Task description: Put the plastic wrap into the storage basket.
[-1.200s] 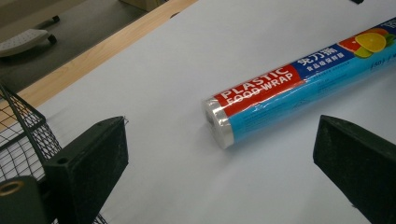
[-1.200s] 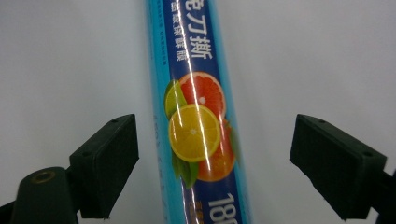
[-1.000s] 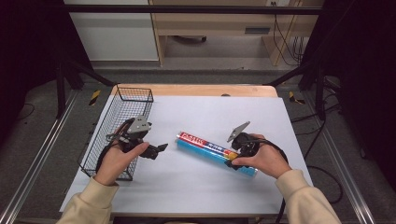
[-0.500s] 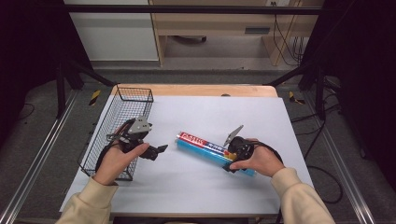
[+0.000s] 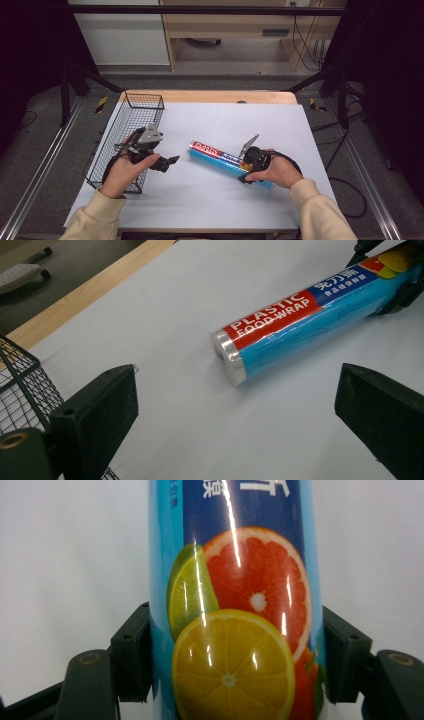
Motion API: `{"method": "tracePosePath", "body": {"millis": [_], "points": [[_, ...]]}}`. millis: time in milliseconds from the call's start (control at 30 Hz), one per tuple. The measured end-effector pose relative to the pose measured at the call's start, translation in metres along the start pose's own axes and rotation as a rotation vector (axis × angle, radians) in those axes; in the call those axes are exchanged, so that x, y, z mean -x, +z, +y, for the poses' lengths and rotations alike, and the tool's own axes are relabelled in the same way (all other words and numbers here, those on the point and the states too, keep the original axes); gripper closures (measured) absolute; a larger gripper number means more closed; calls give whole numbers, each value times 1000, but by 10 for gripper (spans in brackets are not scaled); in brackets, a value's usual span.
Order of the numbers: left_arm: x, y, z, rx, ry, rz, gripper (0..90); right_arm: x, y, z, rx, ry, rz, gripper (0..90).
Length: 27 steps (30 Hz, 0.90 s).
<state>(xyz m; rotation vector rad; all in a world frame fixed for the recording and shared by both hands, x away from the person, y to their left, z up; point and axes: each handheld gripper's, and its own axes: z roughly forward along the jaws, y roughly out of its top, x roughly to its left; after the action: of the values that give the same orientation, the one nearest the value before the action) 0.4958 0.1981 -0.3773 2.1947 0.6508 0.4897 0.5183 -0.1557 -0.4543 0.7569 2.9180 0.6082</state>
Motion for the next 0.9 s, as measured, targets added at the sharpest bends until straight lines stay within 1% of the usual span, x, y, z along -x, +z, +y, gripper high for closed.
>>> {"method": "tracePosePath", "body": {"millis": [133, 200, 233, 367, 400, 467, 533, 600, 667, 700, 767, 800, 833, 867, 900], "points": [[0, 1, -1, -4, -4, -2, 39, -2, 0, 0, -3, -13, -8, 315], [-1, 1, -1, -6, -3, -1, 39, -3, 0, 0, -8, -28, -19, 318], [-1, 0, -1, -8, -2, 0, 39, -4, 0, 1, -10, -26, -23, 320], [-2, 0, -2, -9, -4, 1, 41, -10, 0, 1, -11, -61, -62, 324], [-2, 0, -1, -10, -2, 0, 42, -11, -1, 1, -13, -62, -70, 324], [-2, 1, -1, -15, 0, 0, 42, -13, -2, 1, -6, -86, -93, 325], [-2, 3, 0, -20, 10, -8, 44, -16, -5, 2, -15, -104, -119, 325], [-2, 3, 2, -22, 19, -10, 45, -19, -8, 2, -10, -131, -141, 325], [-3, 3, 7, -18, 40, -22, 46, -24, -14, 4, -4, -156, -153, 325], [-3, 3, 9, -26, 52, -27, 48, -26, -16, 5, 3, -159, -155, 325], [-3, 2, 15, -53, 101, -31, 48, -29, -25, 10, -4, -207, -162, 325], [-3, 1, 19, -64, 126, -40, 49, -30, -29, 12, -5, -211, -162, 324], [-3, 1, 19, -64, 126, -40, 48, -30, -29, 12, -5, -211, -162, 324], [1, -1, 27, -85, 180, -57, 48, -32, -41, 19, 9, -251, -176, 324], [3, -2, 30, -89, 193, -63, 48, -33, -45, 21, 14, -255, -183, 324]]}}
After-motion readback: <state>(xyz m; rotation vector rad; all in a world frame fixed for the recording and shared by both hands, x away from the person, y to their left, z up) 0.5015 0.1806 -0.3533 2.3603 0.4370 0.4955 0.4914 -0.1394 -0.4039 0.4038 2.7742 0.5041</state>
